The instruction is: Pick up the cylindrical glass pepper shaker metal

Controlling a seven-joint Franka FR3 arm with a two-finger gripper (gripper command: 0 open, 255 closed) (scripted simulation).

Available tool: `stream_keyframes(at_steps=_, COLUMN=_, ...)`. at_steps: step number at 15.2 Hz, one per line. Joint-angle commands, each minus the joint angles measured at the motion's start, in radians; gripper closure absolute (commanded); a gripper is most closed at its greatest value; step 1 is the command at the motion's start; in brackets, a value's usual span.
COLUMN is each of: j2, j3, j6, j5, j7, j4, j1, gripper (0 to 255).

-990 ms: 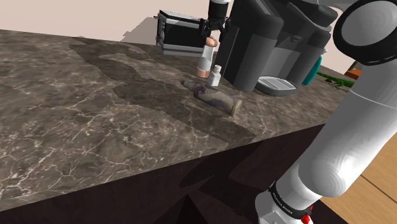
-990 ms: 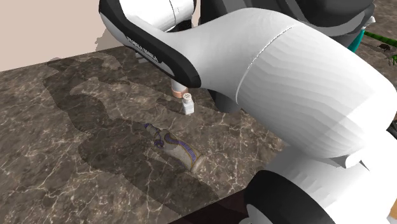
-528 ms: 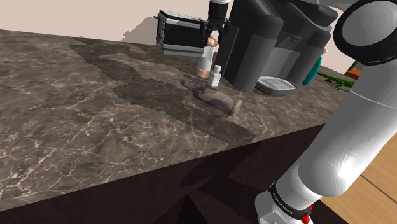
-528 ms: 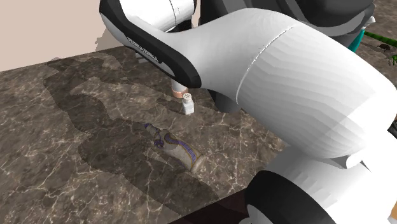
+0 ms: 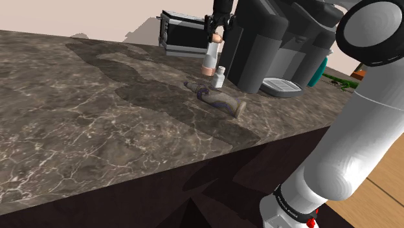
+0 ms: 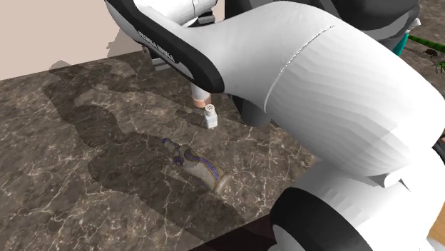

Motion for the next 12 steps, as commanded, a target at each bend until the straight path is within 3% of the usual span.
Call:
stream_keyframes(at_steps=1, j2=0.011, j3=0.0, j6=-0.033, j5=0.0, j7=-0.005, j4=0.044, j1=0.001, gripper=255)
stream_keyframes(at_steps=10, j2=0.084, j3=0.0, j6=-0.186, j5=-0.002, j7=-0.032, j4=0.272, j1=0.004, gripper=255)
stream_keyframes(at_steps=12, j2=0.085, j3=0.0, j6=-0.189, j5=-0.002, j7=-0.033, j4=0.277, j1=0.004, gripper=255)
